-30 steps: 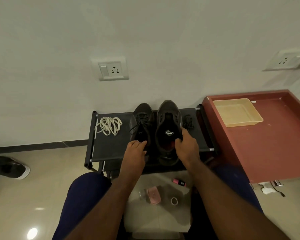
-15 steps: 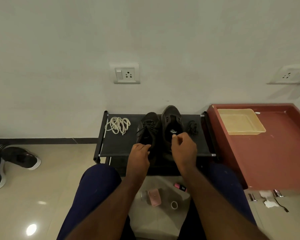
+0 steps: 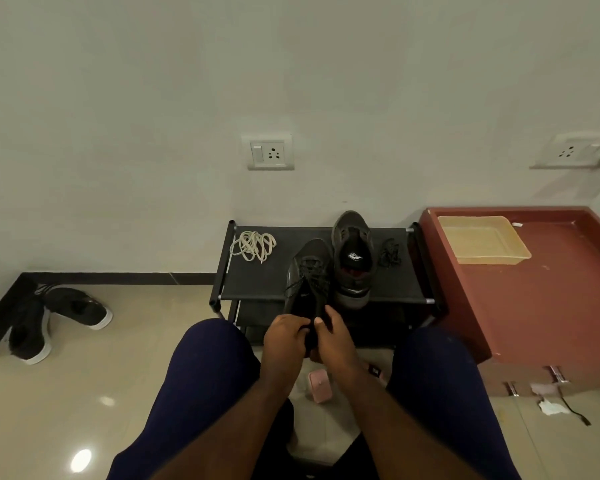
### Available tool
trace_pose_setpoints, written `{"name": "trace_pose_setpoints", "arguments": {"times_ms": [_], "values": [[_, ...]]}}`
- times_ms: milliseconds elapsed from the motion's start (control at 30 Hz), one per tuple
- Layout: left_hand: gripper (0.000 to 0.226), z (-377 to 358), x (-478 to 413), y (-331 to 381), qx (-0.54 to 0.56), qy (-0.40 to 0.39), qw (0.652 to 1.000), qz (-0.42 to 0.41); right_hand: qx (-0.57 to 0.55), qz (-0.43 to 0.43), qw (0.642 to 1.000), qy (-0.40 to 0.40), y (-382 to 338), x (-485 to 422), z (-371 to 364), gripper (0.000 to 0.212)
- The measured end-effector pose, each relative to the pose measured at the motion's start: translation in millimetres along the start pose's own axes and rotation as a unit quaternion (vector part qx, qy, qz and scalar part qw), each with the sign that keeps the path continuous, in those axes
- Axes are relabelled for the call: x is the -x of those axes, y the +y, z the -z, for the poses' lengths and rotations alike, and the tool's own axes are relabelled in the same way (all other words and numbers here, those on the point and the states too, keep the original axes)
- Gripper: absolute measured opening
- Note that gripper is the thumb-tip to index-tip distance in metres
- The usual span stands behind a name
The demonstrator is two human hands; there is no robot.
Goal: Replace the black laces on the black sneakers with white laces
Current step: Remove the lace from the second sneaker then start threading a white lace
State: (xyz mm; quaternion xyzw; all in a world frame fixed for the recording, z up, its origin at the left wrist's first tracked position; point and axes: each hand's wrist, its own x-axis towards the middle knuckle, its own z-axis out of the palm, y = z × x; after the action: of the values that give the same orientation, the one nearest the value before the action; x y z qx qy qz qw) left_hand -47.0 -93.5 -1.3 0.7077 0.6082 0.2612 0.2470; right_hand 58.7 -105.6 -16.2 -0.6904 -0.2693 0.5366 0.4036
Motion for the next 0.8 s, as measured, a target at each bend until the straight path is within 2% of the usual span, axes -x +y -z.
{"name": "trace_pose_setpoints", "arguments": {"times_ms": [133, 233, 333, 500, 667, 800], "values": [[0.018, 1.0, -11.4, 1.3, 0.034, 0.021, 0.999, 0.02, 0.198, 0.125, 0.971, -0.047, 1.0, 1.9, 4.1, 0.065], [0.012, 0.3, -12.7, 5.8, 0.056, 0.006, 0.998, 0.028, 0.262, 0.159, 0.951, -0.042, -0.1, 3.4, 7.2, 0.049], [0.012, -4.4, -12.9, 9.2, 0.075, -0.004, 0.996, 0.038, 0.283, 0.185, 0.941, -0.029, 0.7, -2.6, 11.2, 0.032], [0.018, -8.0, -11.2, 7.8, 0.066, -0.027, 0.997, 0.027, 0.305, 0.181, 0.934, -0.028, 4.7, -1.7, 21.4, 0.017], [0.019, -6.0, -5.5, 2.9, 0.058, -0.021, 0.998, 0.019, 0.319, 0.193, 0.927, -0.027, -1.2, -0.2, 17.5, 0.015], [0.017, 2.8, -19.2, -0.5, 0.067, 0.028, 0.997, 0.029, 0.336, 0.197, 0.921, -0.021, -4.5, -1.7, 12.5, 0.018]]}}
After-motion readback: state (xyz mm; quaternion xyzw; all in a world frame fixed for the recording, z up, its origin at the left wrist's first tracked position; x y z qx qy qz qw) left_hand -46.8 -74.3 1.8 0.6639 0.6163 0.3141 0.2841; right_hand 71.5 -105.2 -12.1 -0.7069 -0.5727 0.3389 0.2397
